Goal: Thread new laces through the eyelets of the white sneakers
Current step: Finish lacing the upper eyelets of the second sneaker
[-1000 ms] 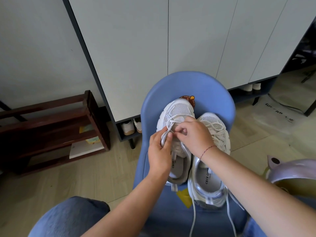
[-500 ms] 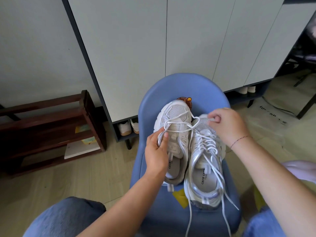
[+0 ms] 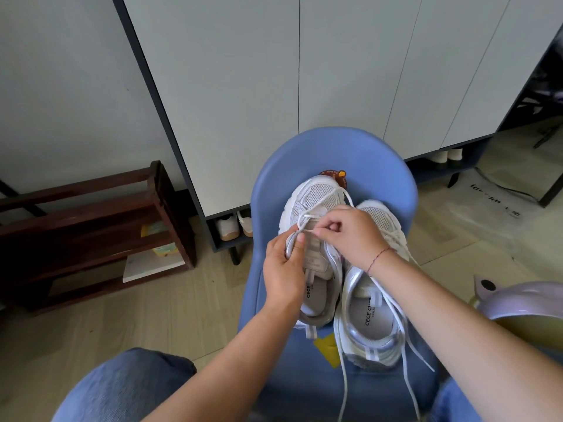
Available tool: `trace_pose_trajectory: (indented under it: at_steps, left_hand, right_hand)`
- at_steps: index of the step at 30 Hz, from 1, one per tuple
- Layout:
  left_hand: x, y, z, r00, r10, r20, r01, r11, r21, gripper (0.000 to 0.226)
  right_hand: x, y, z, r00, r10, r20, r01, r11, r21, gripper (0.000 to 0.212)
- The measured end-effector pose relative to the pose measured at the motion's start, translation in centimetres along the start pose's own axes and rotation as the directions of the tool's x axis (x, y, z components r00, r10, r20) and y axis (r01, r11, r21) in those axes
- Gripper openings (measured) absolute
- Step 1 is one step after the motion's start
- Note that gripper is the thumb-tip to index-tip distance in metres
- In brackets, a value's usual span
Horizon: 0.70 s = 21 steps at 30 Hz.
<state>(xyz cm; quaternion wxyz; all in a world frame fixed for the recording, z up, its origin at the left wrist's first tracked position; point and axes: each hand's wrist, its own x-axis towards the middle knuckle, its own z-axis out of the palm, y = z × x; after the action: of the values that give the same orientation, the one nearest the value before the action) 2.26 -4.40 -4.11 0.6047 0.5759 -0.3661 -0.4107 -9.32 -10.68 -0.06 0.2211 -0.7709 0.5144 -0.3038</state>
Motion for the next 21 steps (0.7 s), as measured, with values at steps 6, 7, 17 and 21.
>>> trace_pose_trajectory:
  at_steps: [6,7,17,21]
  left_hand:
    - [0.2,0.0,0.0,1.0,-0.013,-0.011,0.013,1.0,-0.001,0.014]
    - [0.2,0.0,0.0,1.0,-0.016,-0.012,0.016,1.0,-0.007,0.015]
    - [0.2,-0.2,0.0,1.0,-0.003,-0.011,0.003,1.0,-0.007,0.015]
    - [0.1,-0.2,0.1,1.0,0.008,-0.001,-0.008,1.0,-0.004,0.017]
  right_hand:
    - [-0.1,2.9,-4.3,0.987,0.159,-0.031,-0.158,0.987,0.028,0.012]
    - [-0.2,3.4,-4.9,0.979,0.196,-0.052,-0.195,0.98,0.03,0.007]
    - [-0.3,0.9,-4.2,0.986,0.087,-0.141,-0.07,0.99,0.125,0.01]
    - [-0.2,-0.8,-0.2,0.999,-0.037,-0.029,0.037,0.999,0.008,0.008]
